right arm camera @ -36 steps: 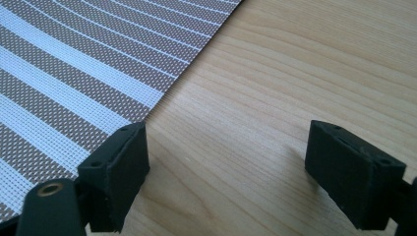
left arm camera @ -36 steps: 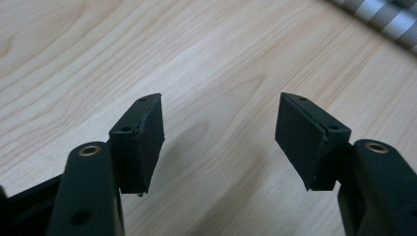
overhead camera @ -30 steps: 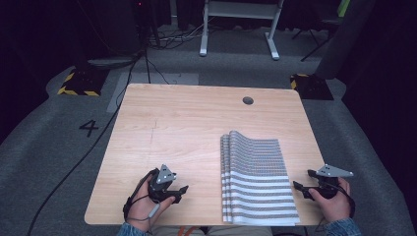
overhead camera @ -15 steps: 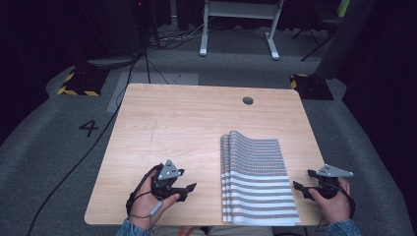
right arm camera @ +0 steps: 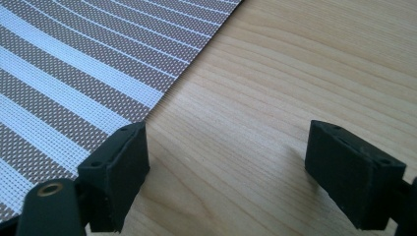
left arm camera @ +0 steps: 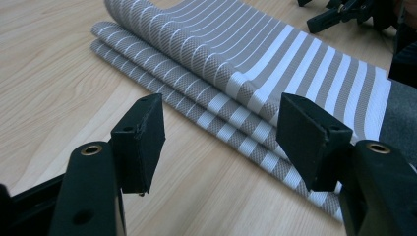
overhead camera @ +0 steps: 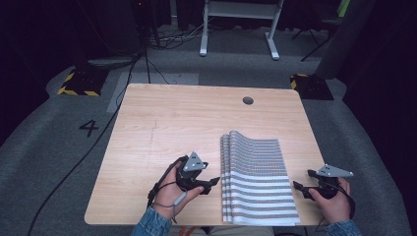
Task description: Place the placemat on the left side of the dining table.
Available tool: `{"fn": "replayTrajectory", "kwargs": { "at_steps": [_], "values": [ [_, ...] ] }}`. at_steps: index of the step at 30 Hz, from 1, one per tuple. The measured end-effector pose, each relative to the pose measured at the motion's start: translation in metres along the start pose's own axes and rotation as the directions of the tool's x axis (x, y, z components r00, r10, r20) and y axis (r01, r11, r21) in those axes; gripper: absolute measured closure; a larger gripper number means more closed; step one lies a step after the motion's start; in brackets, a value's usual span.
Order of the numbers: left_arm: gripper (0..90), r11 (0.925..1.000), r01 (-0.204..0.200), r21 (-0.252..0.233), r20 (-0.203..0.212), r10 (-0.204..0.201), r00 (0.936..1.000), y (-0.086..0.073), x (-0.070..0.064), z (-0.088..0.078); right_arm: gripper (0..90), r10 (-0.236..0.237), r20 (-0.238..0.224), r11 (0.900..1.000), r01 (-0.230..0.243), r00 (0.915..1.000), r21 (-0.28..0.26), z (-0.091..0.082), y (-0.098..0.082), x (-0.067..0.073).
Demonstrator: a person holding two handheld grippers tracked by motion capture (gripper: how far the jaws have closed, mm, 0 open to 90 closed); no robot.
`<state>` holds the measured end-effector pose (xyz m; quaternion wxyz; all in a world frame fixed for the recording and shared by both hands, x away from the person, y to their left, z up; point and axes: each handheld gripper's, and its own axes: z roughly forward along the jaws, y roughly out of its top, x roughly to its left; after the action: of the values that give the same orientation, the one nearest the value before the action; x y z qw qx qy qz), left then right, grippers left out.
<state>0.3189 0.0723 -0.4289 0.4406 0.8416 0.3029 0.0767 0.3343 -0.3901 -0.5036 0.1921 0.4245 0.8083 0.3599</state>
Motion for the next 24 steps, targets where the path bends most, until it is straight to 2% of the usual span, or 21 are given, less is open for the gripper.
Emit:
{"fn": "replayTrajectory", "kwargs": {
  "at_steps": [2, 3, 5, 7, 8, 10, 18, 24],
  "values": [
    [35.7, 0.9999, 0.008, -0.011, 0.015, -0.008, 0.9999, 0.005, -0.002, 0.013, 16.5, 0.000, 0.000, 1.000, 0.000, 1.0000, 0.000, 0.000, 0.000, 0.000],
    [35.7, 0.9999, 0.008, -0.011, 0.015, -0.008, 0.9999, 0.005, -0.002, 0.013, 16.5, 0.000, 0.000, 1.000, 0.000, 1.0000, 0.000, 0.000, 0.000, 0.000],
    [35.0, 0.9996, 0.014, -0.024, 0.009, -0.014, 0.9999, 0.008, -0.004, 0.025, 16.5, 0.000, 0.000, 1.000, 0.000, 1.0000, 0.000, 0.000, 0.000, 0.000],
    [35.0, 0.9991, 0.019, -0.037, 0.010, -0.019, 0.9998, 0.008, -0.004, 0.030, 16.5, 0.000, 0.000, 1.000, 0.000, 1.0000, 0.000, 0.000, 0.000, 0.000],
    [35.0, 0.9990, 0.027, -0.036, 0.008, -0.027, 0.9996, 0.008, -0.005, 0.033, 16.5, 0.000, 0.000, 1.000, 0.000, 1.0000, 0.000, 0.000, 0.000, 0.000],
    [35.2, 0.9975, 0.057, -0.041, 0.033, -0.056, 0.9979, 0.009, -0.006, 0.044, 16.5, 0.000, 0.000, 1.000, 0.000, 1.0000, 0.000, 0.000, 0.000, 0.000],
    [35.7, 0.9982, 0.056, -0.022, 0.068, -0.054, 0.9962, 0.011, -0.010, 0.065, 16.5, 0.000, 0.000, 1.000, 0.000, 1.0000, 0.000, 0.000, 0.000, 0.000],
    [35.5, 0.9986, 0.052, 0.010, 0.057, -0.053, 0.9970, 0.010, -0.012, 0.081, 16.5, 0.000, 0.000, 1.000, 0.000, 1.0000, 0.000, 0.000, 0.000, 0.000]
  ]
}}
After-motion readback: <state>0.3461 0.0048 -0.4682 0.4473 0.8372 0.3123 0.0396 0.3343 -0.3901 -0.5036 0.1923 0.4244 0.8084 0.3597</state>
